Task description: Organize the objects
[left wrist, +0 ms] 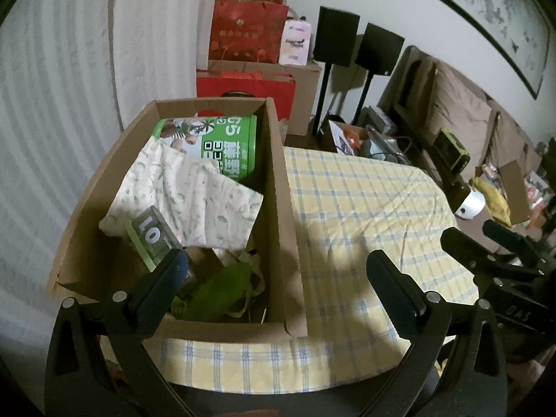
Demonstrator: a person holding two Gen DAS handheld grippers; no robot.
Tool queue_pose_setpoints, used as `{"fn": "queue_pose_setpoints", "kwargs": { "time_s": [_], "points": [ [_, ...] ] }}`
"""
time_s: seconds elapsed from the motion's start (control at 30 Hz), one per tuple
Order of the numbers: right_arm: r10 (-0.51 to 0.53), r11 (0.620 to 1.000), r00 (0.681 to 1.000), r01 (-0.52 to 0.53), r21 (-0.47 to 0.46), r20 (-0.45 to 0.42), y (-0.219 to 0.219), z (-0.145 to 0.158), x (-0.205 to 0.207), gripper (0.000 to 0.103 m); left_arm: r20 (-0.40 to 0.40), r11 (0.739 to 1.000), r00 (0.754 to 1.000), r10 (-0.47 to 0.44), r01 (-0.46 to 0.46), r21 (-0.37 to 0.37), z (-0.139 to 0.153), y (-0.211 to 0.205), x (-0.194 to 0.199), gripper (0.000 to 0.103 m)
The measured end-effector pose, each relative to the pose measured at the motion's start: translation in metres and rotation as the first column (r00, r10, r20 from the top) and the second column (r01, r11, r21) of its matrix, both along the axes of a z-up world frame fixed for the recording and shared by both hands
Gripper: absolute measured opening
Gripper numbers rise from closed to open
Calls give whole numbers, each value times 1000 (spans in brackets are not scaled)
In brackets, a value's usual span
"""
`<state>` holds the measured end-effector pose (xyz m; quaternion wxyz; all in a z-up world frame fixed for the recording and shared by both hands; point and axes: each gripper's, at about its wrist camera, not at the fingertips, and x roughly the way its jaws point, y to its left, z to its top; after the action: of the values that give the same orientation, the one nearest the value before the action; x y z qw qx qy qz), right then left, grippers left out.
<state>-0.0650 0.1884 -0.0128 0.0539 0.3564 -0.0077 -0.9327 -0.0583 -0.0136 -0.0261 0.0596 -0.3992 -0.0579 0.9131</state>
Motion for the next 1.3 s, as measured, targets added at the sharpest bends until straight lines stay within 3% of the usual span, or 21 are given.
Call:
{"fn": "queue_pose_setpoints", "kwargs": {
  "time_s": [0.6, 0.93, 1.3],
  "points": [
    [31, 999, 999, -31, -12, -33, -3, 6, 56, 103, -33, 1000, 999, -27, 27, 0, 12, 6, 43, 103],
    [8, 1000, 999, -8, 7, -35, -3, -3, 72, 103, -37, 999, 999, -15, 13, -52, 10, 9, 55, 103],
    [-2, 1000, 998, 3, 20, -67, -3, 3, 81, 103, -27, 998, 1000, -6, 4, -60, 10, 4, 65, 103]
  ]
}}
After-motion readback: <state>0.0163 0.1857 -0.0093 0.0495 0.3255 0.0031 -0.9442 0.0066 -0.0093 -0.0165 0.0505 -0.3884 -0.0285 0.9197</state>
